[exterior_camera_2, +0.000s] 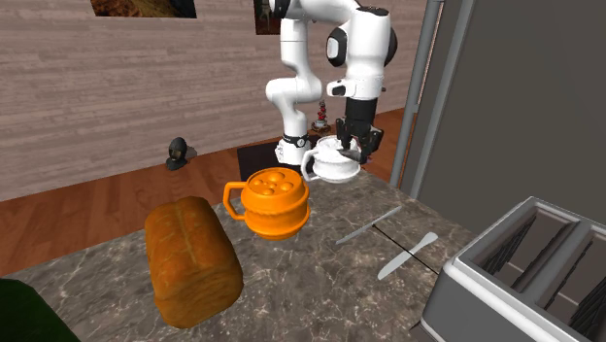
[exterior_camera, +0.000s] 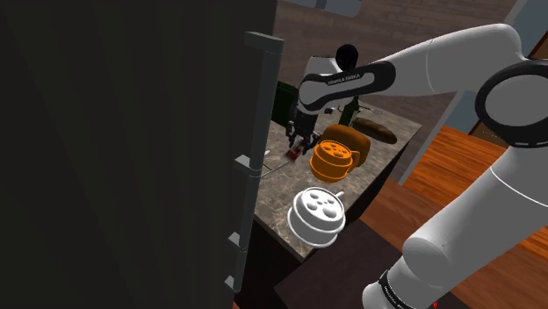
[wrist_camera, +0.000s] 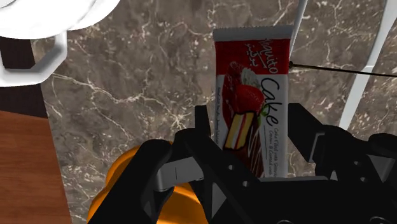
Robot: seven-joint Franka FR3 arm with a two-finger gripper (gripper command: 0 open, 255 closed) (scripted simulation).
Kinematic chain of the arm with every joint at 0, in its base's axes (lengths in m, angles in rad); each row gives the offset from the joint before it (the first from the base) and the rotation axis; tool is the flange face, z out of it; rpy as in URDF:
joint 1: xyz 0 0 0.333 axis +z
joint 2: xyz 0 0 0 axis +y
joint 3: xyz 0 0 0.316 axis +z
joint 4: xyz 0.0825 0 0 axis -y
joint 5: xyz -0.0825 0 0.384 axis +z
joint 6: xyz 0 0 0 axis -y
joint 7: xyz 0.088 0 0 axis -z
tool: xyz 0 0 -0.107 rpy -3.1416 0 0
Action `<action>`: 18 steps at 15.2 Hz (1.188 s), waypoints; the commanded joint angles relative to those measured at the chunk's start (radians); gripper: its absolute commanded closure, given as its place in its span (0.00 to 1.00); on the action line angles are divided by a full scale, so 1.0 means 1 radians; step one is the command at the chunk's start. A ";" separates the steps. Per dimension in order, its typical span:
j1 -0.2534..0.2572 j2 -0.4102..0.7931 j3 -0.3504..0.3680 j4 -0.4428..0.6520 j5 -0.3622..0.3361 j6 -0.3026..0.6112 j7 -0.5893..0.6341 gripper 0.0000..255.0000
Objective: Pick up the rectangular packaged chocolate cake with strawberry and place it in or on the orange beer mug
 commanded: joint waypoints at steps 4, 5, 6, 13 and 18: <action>-0.001 -0.024 -0.001 0.042 0.004 -0.066 -0.004 1.00; -0.001 -0.028 -0.002 0.051 0.005 -0.079 -0.005 1.00; -0.001 -0.032 -0.002 0.060 0.006 -0.092 -0.005 1.00; -0.069 -0.041 -0.083 0.060 0.000 -0.101 -0.151 1.00; -0.126 -0.019 -0.148 0.084 -0.007 -0.103 -0.271 1.00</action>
